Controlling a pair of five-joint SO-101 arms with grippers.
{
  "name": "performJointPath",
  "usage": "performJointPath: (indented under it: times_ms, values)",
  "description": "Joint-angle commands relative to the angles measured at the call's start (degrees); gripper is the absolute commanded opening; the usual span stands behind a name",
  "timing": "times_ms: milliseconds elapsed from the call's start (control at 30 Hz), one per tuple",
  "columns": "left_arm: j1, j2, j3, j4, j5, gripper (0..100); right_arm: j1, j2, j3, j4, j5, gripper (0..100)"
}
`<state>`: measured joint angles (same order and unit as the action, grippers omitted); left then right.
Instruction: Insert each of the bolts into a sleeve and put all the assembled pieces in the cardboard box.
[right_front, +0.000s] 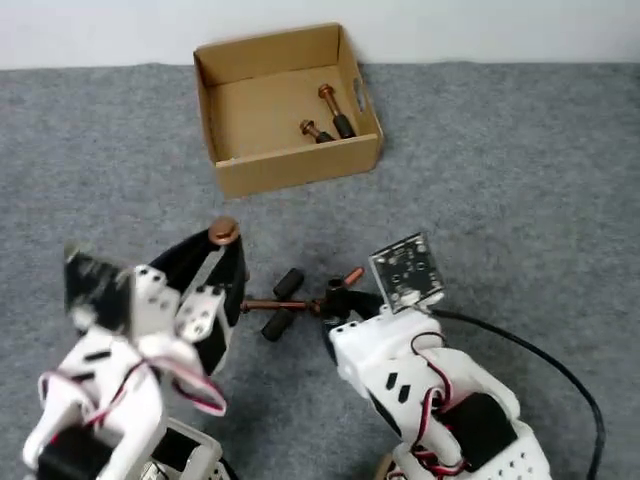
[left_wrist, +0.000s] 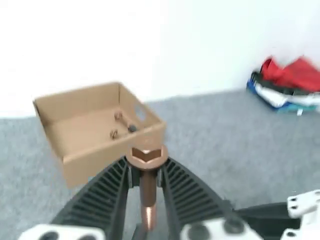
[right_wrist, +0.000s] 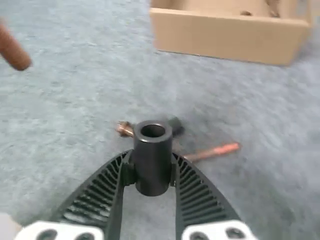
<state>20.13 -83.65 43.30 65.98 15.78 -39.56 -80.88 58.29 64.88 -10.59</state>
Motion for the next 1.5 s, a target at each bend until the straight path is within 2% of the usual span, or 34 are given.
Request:
performJointPath:
  times_ms: [0,67,200,467,767,1133,1467]
  values:
    - [-0.1,-6.2,1.3,-3.0,0.7,0,-4.0,-0.1,-0.5,-2.8,1.5,0.8]
    - [0.3,-8.5,2.1,-3.1,1.1,0,-6.0,-0.2,-0.4,-3.5,3.6,0.8]
    - [0.5,-11.5,2.2,-3.3,6.6,0,-8.0,-0.3,-0.3,-7.3,6.0,0.8]
    - [8.2,-12.7,2.7,-3.3,16.0,0,-13.2,-0.3,1.0,-11.8,10.9,0.8]
    - [8.1,-13.0,6.0,-3.3,15.9,0,-14.1,-0.3,0.4,-14.5,15.6,0.8]
    - [8.0,-13.0,5.4,-3.0,10.5,0,-14.0,-0.3,-0.4,-14.4,16.0,0.8]
    - [8.0,-12.6,3.9,-1.7,10.2,0,-14.0,-0.3,-1.5,-14.5,16.0,0.8]
